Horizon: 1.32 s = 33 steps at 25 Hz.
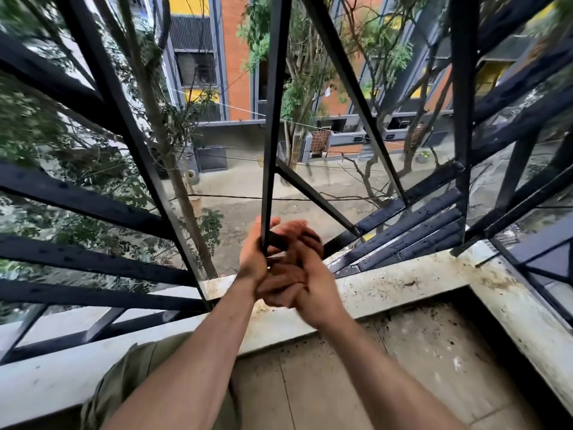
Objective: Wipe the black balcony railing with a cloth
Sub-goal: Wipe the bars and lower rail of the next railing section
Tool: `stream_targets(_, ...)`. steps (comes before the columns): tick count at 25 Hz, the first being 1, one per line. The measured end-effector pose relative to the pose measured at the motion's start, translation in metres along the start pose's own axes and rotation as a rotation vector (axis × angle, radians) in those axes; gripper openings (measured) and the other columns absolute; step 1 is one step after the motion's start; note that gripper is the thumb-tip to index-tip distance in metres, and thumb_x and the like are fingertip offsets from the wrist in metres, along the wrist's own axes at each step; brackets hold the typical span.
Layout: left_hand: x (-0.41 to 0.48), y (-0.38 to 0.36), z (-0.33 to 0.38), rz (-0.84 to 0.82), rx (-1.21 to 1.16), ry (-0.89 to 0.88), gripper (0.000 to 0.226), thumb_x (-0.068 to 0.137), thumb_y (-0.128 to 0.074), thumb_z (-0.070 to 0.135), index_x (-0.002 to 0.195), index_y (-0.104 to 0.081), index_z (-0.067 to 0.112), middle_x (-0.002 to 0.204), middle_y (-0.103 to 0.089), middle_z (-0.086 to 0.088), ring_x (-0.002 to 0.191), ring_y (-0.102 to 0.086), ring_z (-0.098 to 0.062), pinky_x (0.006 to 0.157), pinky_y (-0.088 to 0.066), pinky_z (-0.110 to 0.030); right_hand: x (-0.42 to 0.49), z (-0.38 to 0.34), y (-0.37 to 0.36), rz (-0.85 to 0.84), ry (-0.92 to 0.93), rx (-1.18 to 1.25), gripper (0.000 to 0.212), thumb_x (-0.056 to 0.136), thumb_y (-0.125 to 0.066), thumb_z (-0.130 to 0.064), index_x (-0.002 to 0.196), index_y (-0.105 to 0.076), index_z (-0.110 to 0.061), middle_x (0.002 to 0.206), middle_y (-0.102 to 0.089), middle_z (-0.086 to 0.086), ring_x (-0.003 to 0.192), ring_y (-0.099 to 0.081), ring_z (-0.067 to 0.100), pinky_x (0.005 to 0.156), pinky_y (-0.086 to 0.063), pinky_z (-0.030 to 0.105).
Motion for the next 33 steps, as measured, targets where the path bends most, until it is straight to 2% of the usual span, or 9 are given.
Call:
stream_targets(6,-0.014,0.012,0.001,0.145,0.079,-0.066,0.037,0.103,-0.033,0.029,0.104,-0.066,0.013,0.1,-0.076,-0.007,0.07,-0.07,-0.02,0.072,-0.041,-0.033,0.012,0.017,0.079,0.032,0.118,-1.099,0.046,0.082,-0.065,-0.03,0.126,-0.056,-0.022,0.122,-0.065,-0.002,0.091,-0.061,0.034,0.068,-0.052,0.041)
stream_targets(8,-0.016,0.014,0.004,0.128,0.109,-0.033,0.041,0.103,-0.032,0.026,0.089,-0.069,0.019,0.098,-0.076,-0.006,0.072,-0.066,-0.023,0.069,-0.041,-0.03,0.007,0.016,0.075,0.203,0.123,-1.028,0.046,0.077,-0.07,-0.023,0.122,-0.061,-0.016,0.124,-0.064,0.002,0.096,-0.06,0.035,0.072,-0.054,0.043)
stream_targets(11,-0.016,0.01,0.0,0.164,0.018,0.016,0.054,0.103,-0.034,0.026,0.072,-0.077,0.02,0.084,-0.073,-0.008,0.062,-0.063,-0.019,0.058,-0.046,-0.023,0.01,0.017,0.025,0.292,-0.055,-0.219,0.04,0.081,-0.054,-0.013,0.12,-0.065,-0.017,0.124,-0.061,-0.008,0.117,-0.057,0.001,0.096,-0.049,0.034)
stream_targets(14,-0.006,0.014,-0.007,0.309,-0.046,-0.048,0.037,0.104,-0.035,0.021,0.095,-0.068,0.008,0.089,-0.067,-0.017,0.045,-0.06,-0.011,0.052,-0.042,-0.021,0.01,0.024,0.016,0.151,-0.022,0.185,0.056,0.079,-0.043,-0.002,0.127,-0.065,-0.022,0.128,-0.062,-0.02,0.124,-0.053,-0.006,0.109,-0.043,0.027)
stream_targets(19,-0.011,0.019,-0.017,0.496,0.007,-0.162,0.038,0.103,-0.036,0.029,0.077,-0.062,0.016,0.078,-0.062,-0.007,0.068,-0.059,-0.028,0.066,-0.041,-0.03,-0.044,0.066,0.045,0.22,0.093,-0.35,0.048,0.069,-0.06,-0.009,0.112,-0.058,-0.029,0.108,-0.058,-0.008,0.091,-0.063,0.03,0.071,-0.045,0.027)
stream_targets(23,-0.023,0.064,-0.04,0.803,0.375,0.197,0.022,0.1,-0.044,0.026,0.098,-0.055,0.007,0.094,-0.059,-0.013,0.088,-0.06,-0.035,0.077,-0.049,-0.041,-0.003,0.107,0.061,0.179,-0.125,-0.541,0.045,0.081,-0.057,-0.018,0.126,-0.061,-0.022,0.128,-0.059,0.005,0.099,-0.063,0.039,0.071,-0.051,0.043)
stream_targets(27,-0.026,0.053,-0.057,0.383,0.67,0.425,0.022,0.093,-0.038,0.009,0.09,-0.059,0.002,0.079,-0.065,-0.016,0.061,-0.065,-0.033,0.052,-0.044,-0.029,0.003,0.11,0.019,0.092,-0.307,-0.556,0.042,0.08,-0.065,-0.021,0.121,-0.058,-0.023,0.123,-0.062,0.008,0.099,-0.064,0.039,0.069,-0.049,0.041)
stream_targets(30,-0.035,0.037,-0.071,0.042,1.39,0.506,0.034,0.093,-0.037,0.021,0.091,-0.065,0.001,0.095,-0.075,-0.015,0.087,-0.074,-0.033,0.072,-0.059,-0.035,-0.031,0.089,-0.081,-0.165,-0.359,-0.168,0.036,0.08,-0.051,-0.04,0.111,-0.059,-0.023,0.117,-0.067,0.009,0.101,-0.068,0.037,0.077,-0.054,0.043)
stream_targets(33,-0.033,0.008,-0.053,0.017,1.809,0.199,0.033,0.091,-0.043,0.037,0.103,-0.066,0.017,0.111,-0.069,-0.006,0.105,-0.066,-0.029,0.085,-0.054,-0.034,-0.016,0.085,-0.043,-0.277,-0.118,-0.301,0.046,0.085,-0.066,-0.04,0.129,-0.06,-0.026,0.135,-0.061,0.002,0.113,-0.064,0.033,0.09,-0.051,0.039)
Point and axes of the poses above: each hand's wrist, its own x-axis towards the middle knuckle, its own y-axis out of the back of the hand, z = x × y, the point moved 6 cm from there along x, towards the middle knuckle
